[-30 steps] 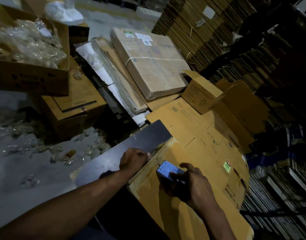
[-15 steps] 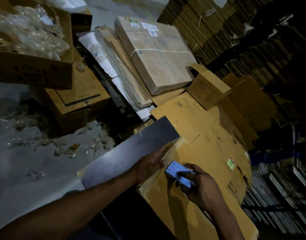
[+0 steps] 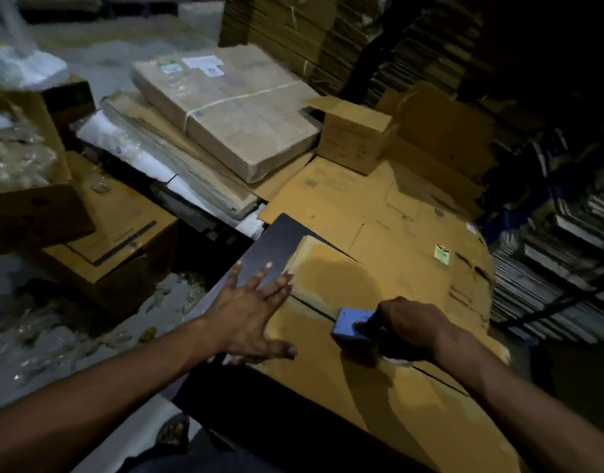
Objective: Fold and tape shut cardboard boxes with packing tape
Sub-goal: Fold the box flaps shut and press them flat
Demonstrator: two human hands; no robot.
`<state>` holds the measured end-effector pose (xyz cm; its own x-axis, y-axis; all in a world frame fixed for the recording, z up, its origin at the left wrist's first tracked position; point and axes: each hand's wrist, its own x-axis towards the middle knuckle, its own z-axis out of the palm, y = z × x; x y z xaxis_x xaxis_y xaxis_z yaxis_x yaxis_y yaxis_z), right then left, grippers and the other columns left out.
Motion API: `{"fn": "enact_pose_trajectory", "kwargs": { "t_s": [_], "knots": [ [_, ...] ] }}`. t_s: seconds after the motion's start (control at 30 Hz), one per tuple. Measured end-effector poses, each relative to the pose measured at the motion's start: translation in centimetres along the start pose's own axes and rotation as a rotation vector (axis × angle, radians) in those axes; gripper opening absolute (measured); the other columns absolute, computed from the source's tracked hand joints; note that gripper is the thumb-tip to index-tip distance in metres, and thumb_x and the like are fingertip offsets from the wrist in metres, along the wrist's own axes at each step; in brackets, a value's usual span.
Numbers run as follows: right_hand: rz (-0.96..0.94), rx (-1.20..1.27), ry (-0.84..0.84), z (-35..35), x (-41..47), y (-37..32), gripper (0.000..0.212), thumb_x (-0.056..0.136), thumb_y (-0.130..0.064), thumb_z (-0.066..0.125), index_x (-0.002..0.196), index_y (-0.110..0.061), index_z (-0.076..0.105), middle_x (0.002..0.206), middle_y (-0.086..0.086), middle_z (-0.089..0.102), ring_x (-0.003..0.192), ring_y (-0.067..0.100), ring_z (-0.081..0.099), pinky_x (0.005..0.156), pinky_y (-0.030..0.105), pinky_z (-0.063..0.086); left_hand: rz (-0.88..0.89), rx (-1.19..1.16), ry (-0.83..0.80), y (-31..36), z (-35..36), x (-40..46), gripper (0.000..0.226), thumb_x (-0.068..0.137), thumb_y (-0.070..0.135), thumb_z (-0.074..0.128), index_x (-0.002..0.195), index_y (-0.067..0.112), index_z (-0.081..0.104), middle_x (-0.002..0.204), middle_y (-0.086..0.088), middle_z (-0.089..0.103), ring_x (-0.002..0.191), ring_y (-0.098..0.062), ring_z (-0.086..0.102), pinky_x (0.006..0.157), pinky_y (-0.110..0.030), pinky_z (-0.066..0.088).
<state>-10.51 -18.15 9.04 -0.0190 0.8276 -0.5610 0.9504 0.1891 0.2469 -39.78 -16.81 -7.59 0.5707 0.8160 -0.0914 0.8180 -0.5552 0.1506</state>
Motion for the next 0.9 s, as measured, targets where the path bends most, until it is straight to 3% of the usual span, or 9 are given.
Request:
{"fn": "enact_pose_trajectory", "kwargs": {
  "t_s": [0.1,0.2,0.3,0.4,0.5,0.6,0.7,0.9],
  "knots": [
    [0.008,0.138,0.017,2.4,-1.5,2.1,0.057,0.101,-0.075,0.048,0.117,-0.024,0.07,0.101,-0.005,0.068,0.084,0.015,0.067,0.077,0.039,0.057,-0.007,0.036,0.014,0.5,-0.1,0.1,0.137,0.071,0.115,0.017,0.176,0.029,0.002,0.18,0.016,-0.018,0.169,-0.034,-0.014,0.124,-0.077,-0.008],
    [0.013,0.122,0.034,2.9,-1.1,1.2,0.053,0.104,-0.067,0.049,0.118,-0.02,0.068,0.108,0.001,0.067,0.094,0.021,0.066,0.079,0.038,0.052,-0.007,0.122,-0.041,0.9,-1.1,0.6,0.14,0.069,0.116,0.011,0.176,0.026,0.0,0.181,0.012,-0.017,0.166,-0.032,-0.023,0.125,-0.074,-0.01],
    [0.027,0.154,0.034,3.6,-0.3,0.8,0.047,0.105,-0.062,0.053,0.118,-0.021,0.07,0.107,0.003,0.066,0.095,0.024,0.065,0.081,0.037,0.05,0.038,0.153,0.013,2.4,-2.1,1.4,0.138,0.075,0.112,0.011,0.175,0.017,0.013,0.183,0.001,0.0,0.168,-0.032,-0.018,0.129,-0.07,-0.008],
    [0.004,0.181,0.08,4.0,-0.3,1.6,0.045,0.104,-0.06,0.055,0.116,-0.021,0.073,0.099,0.0,0.061,0.098,0.025,0.066,0.082,0.039,0.052,0.168,0.114,-0.08,4.8,-1.7,2.8,0.13,0.083,0.107,0.01,0.176,0.018,-0.002,0.182,0.001,-0.014,0.166,-0.022,-0.025,0.134,-0.057,-0.008],
    [-0.073,0.17,0.118,4.3,-0.3,1.6,0.041,0.104,-0.055,0.06,0.127,-0.023,0.072,0.112,0.002,0.064,0.11,0.028,0.066,0.077,0.036,0.047,0.245,0.143,-0.145,6.5,-0.4,3.4,0.127,0.083,0.107,0.008,0.174,0.02,-0.013,0.179,0.004,-0.024,0.164,-0.016,-0.03,0.134,-0.053,-0.011],
    [-0.155,0.118,0.149,4.3,0.0,1.6,0.049,0.095,-0.047,0.074,0.142,-0.037,0.065,0.126,0.002,0.063,0.115,0.028,0.065,0.082,0.036,0.052,0.29,0.16,-0.109,4.7,-0.2,3.8,0.122,0.088,0.104,0.014,0.174,0.021,-0.011,0.18,0.005,-0.022,0.165,-0.014,-0.025,0.135,-0.051,-0.005],
    [-0.211,0.046,0.163,3.3,0.7,0.4,0.056,0.094,-0.037,0.075,0.148,-0.038,0.059,0.129,0.003,0.059,0.116,0.03,0.064,0.085,0.039,0.055,0.345,0.198,-0.108,1.2,-0.8,4.3,0.117,0.092,0.1,0.018,0.174,0.022,-0.011,0.18,0.005,-0.021,0.166,-0.013,-0.023,0.136,-0.05,-0.001],
    [-0.203,0.029,0.124,1.3,1.6,-2.1,0.052,0.089,-0.033,0.077,0.137,-0.03,0.059,0.128,-0.001,0.062,0.108,0.025,0.065,0.073,0.036,0.052,0.381,0.267,-0.128,-1.3,-1.9,4.5,0.118,0.092,0.1,0.018,0.174,0.021,-0.013,0.181,0.001,-0.018,0.167,-0.013,-0.018,0.137,-0.049,-0.002]
  ]
}}
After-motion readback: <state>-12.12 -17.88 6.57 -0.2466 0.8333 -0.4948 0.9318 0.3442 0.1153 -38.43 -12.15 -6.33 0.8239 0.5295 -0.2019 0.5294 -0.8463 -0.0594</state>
